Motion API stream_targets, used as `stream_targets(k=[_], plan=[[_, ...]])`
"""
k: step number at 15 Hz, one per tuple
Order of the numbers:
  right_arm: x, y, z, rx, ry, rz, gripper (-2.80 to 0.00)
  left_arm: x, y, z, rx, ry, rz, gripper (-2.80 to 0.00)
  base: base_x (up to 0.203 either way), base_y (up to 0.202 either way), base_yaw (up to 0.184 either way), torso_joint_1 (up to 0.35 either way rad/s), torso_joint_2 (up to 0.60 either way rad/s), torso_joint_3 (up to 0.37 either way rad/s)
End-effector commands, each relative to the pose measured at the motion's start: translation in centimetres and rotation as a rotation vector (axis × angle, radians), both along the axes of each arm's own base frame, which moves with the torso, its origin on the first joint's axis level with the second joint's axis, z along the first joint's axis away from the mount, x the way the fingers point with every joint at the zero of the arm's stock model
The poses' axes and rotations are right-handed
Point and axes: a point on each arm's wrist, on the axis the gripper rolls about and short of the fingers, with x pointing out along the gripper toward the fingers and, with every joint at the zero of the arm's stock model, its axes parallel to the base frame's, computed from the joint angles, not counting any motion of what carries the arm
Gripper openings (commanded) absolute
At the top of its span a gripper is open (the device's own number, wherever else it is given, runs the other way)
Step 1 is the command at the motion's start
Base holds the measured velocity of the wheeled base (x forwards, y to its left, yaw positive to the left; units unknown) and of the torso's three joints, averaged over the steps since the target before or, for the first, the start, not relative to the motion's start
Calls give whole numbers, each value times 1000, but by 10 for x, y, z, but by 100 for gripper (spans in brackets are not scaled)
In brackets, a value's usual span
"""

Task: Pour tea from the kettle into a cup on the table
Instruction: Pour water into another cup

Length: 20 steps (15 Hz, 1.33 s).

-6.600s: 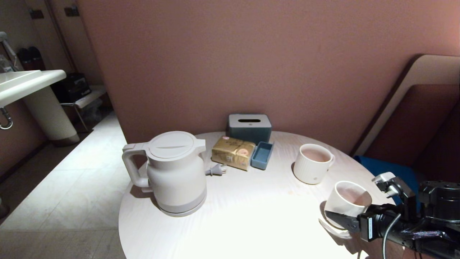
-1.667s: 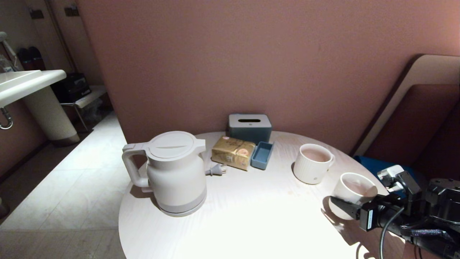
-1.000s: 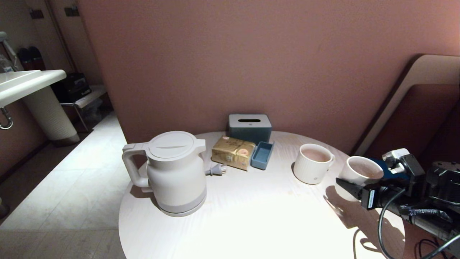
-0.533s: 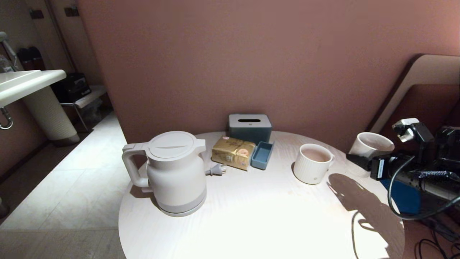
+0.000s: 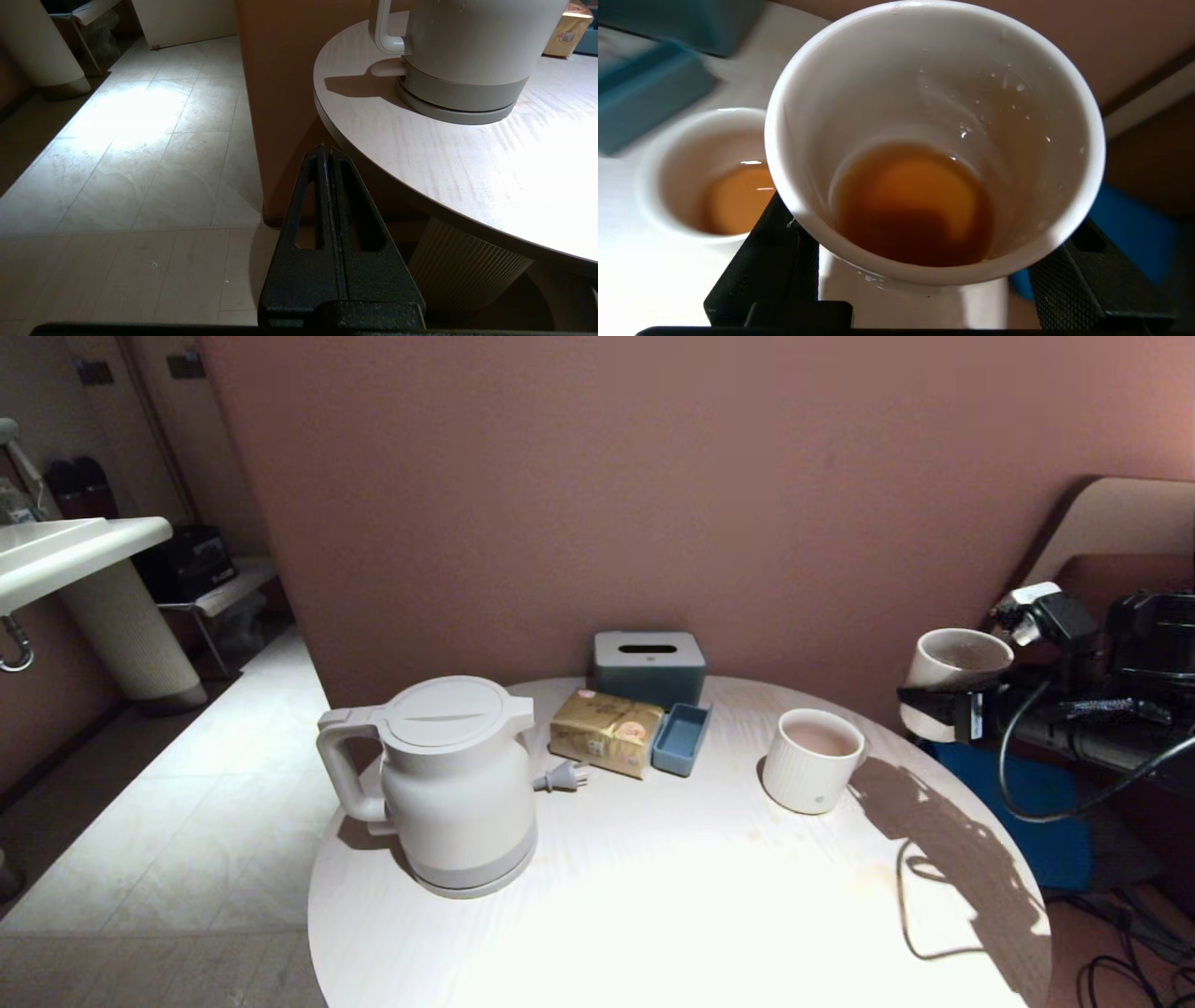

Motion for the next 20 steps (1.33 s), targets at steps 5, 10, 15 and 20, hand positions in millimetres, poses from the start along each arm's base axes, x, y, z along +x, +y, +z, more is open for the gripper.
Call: stream_targets(k=[5,10,15,20], plan=[[31,-3,0,-203,40,27,-280,0,0,0,0,1,1,-280,0,0,0,0,0,0],[54,11,2,-224,50,64,-280,0,0,0,0,1,1,-280,0,0,0,0,0,0],[66,29,-2,-337,48,91,-280,0,0,0,0,1,1,-280,0,0,0,0,0,0],[76,32,-9,-536,21,97,-280,0,0,0,0,1,1,-280,0,0,0,0,0,0]])
